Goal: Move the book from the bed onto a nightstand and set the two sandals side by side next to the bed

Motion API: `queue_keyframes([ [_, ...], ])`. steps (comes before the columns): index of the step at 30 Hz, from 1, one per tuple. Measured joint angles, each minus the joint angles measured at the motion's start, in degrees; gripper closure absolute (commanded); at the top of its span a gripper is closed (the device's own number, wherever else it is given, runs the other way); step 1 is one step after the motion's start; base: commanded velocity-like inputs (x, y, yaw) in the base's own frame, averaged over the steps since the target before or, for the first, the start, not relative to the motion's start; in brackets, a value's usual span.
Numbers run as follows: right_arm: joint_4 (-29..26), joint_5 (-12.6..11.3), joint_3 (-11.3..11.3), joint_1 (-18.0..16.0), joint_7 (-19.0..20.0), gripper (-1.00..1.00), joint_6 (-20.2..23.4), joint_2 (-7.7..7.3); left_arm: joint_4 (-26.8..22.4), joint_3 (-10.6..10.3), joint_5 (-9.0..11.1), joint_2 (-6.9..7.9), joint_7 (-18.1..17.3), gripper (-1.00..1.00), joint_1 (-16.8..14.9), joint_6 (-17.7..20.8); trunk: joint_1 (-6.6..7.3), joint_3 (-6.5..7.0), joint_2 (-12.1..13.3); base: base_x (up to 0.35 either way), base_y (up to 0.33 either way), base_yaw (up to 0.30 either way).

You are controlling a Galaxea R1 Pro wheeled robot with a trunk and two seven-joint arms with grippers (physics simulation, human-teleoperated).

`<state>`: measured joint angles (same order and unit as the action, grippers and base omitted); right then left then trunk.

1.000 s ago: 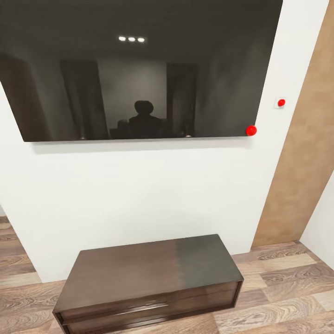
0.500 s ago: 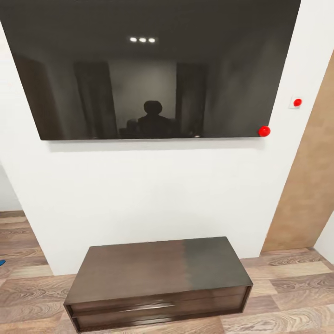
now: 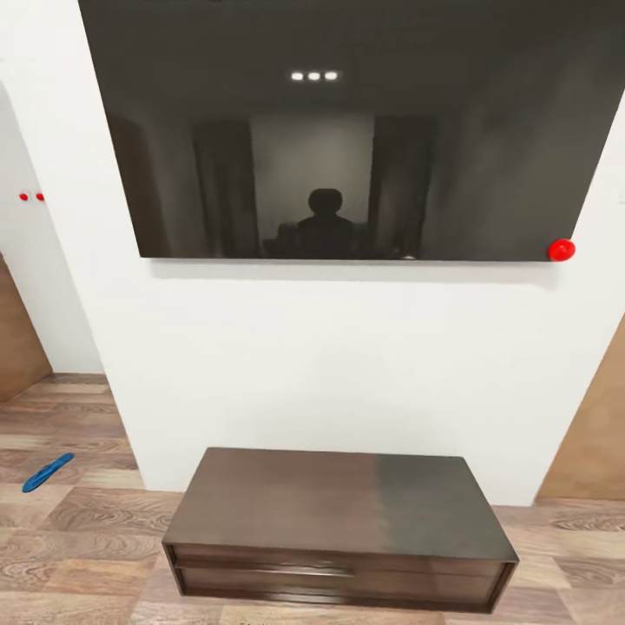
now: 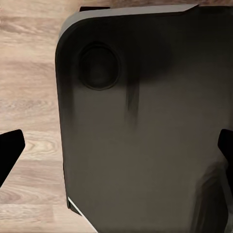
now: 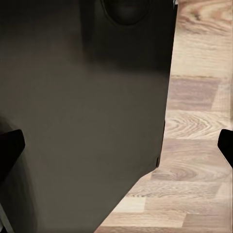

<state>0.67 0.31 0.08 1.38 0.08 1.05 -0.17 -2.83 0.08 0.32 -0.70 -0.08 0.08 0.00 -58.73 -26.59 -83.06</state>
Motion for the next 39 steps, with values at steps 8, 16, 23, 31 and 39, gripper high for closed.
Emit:
queue_keyframes([
  [8,0.0,0.0,0.0,0.0,0.0,-1.0,0.0,0.0,0.0,0.0,0.0,0.0,0.0,-1.0,0.0,0.0,0.0,-0.1,0.0,0.0,0.0,0.292],
  [16,0.0,0.0,-0.1,0.0,0.0,-1.0,0.0,0.0,0.0,-0.1,0.0,0.0,0.0,-1.0,0.0,0.0,0.0,-0.32,0.0,0.0,0.0,0.286],
  [23,0.0,0.0,-0.2,0.0,0.0,-1.0,0.0,0.0,0.0,-0.1,0.0,-0.07,0.0,-1.0,0.0,0.0,0.0,-0.57,0.0,0.0,0.0,0.277],
  [31,0.0,0.0,-0.2,0.0,0.0,-1.0,0.0,0.0,0.0,-0.1,0.0,-0.06,0.0,-1.0,0.0,0.0,0.0,-0.89,0.0,0.0,0.0,0.274],
  [39,0.0,0.0,-0.2,0.0,0.0,-1.0,0.0,0.0,0.0,-0.1,0.0,-0.04,0.0,-1.0,0.0,0.0,0.0,-1.22,0.0,0.0,0.0,0.271],
])
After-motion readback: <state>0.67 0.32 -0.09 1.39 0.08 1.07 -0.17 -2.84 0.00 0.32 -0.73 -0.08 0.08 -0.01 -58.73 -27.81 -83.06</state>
